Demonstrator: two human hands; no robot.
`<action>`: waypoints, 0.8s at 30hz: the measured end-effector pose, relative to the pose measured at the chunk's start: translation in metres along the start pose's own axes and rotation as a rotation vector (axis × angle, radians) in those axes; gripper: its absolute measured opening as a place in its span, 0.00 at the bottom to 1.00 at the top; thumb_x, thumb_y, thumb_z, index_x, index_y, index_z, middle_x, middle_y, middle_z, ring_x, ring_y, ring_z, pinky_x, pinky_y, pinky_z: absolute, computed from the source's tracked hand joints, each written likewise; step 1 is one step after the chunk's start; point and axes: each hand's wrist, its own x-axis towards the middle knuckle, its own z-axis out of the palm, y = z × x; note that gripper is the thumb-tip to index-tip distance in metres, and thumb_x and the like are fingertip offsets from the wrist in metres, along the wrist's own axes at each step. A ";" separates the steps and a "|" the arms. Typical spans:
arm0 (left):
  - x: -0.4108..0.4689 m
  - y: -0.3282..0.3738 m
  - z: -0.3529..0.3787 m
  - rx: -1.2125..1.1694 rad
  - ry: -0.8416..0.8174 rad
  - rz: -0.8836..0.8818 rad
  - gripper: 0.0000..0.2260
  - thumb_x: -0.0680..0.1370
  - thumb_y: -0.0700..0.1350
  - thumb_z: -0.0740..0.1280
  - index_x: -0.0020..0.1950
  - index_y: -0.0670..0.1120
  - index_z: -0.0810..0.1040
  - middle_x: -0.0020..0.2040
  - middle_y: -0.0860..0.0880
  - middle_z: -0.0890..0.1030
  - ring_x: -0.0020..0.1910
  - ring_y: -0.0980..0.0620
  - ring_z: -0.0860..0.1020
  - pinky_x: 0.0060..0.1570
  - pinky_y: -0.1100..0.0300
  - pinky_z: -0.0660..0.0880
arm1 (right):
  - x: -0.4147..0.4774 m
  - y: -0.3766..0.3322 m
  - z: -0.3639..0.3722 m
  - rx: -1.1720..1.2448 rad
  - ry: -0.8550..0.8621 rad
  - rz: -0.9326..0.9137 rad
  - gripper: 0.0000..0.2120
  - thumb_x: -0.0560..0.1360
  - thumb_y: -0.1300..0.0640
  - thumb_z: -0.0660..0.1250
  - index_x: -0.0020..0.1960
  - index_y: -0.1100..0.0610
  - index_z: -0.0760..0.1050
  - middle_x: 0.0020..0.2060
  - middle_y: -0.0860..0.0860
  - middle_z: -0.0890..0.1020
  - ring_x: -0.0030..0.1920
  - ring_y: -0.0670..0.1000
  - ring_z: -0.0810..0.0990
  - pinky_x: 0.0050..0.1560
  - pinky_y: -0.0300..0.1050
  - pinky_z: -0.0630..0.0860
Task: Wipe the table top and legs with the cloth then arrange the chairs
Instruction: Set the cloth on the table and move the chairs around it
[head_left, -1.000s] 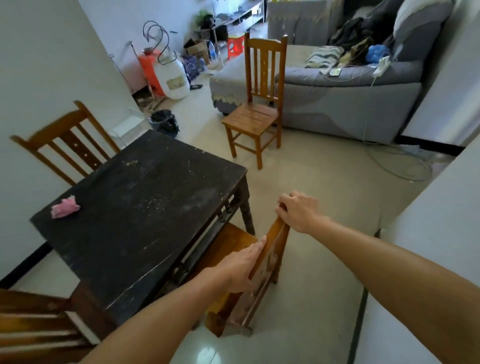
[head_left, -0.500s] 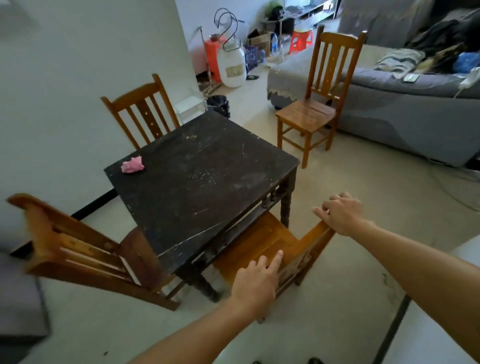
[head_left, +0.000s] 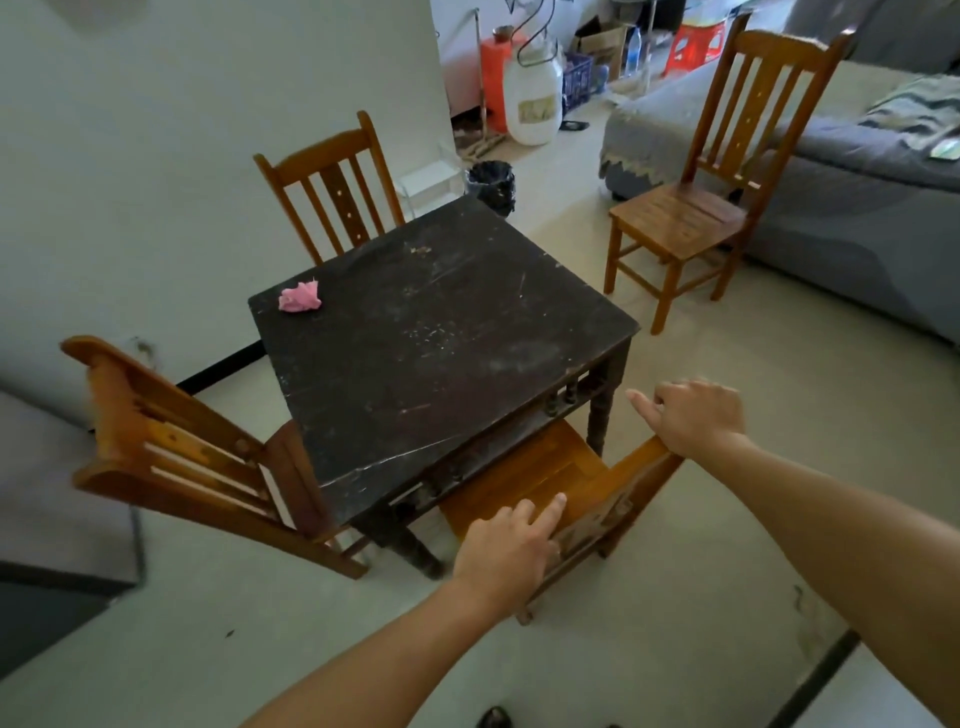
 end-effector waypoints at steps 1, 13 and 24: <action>0.000 -0.002 -0.002 0.004 -0.004 0.006 0.25 0.82 0.57 0.52 0.78 0.56 0.47 0.65 0.49 0.72 0.56 0.50 0.75 0.48 0.56 0.77 | 0.001 -0.001 0.000 -0.002 0.004 -0.002 0.31 0.79 0.33 0.47 0.34 0.52 0.75 0.29 0.46 0.73 0.31 0.45 0.72 0.31 0.39 0.67; 0.020 -0.014 -0.017 -0.121 -0.139 -0.078 0.25 0.81 0.62 0.52 0.76 0.57 0.56 0.68 0.54 0.71 0.62 0.54 0.74 0.61 0.57 0.71 | 0.005 0.000 -0.003 0.147 -0.153 -0.049 0.26 0.79 0.33 0.49 0.42 0.48 0.76 0.34 0.46 0.77 0.36 0.45 0.77 0.39 0.41 0.75; 0.197 0.009 -0.088 -0.155 0.068 0.063 0.19 0.81 0.55 0.58 0.70 0.52 0.68 0.56 0.52 0.75 0.51 0.56 0.76 0.52 0.59 0.76 | 0.043 0.126 -0.026 0.436 -0.068 0.174 0.22 0.80 0.39 0.56 0.66 0.52 0.73 0.57 0.51 0.81 0.52 0.50 0.80 0.52 0.48 0.78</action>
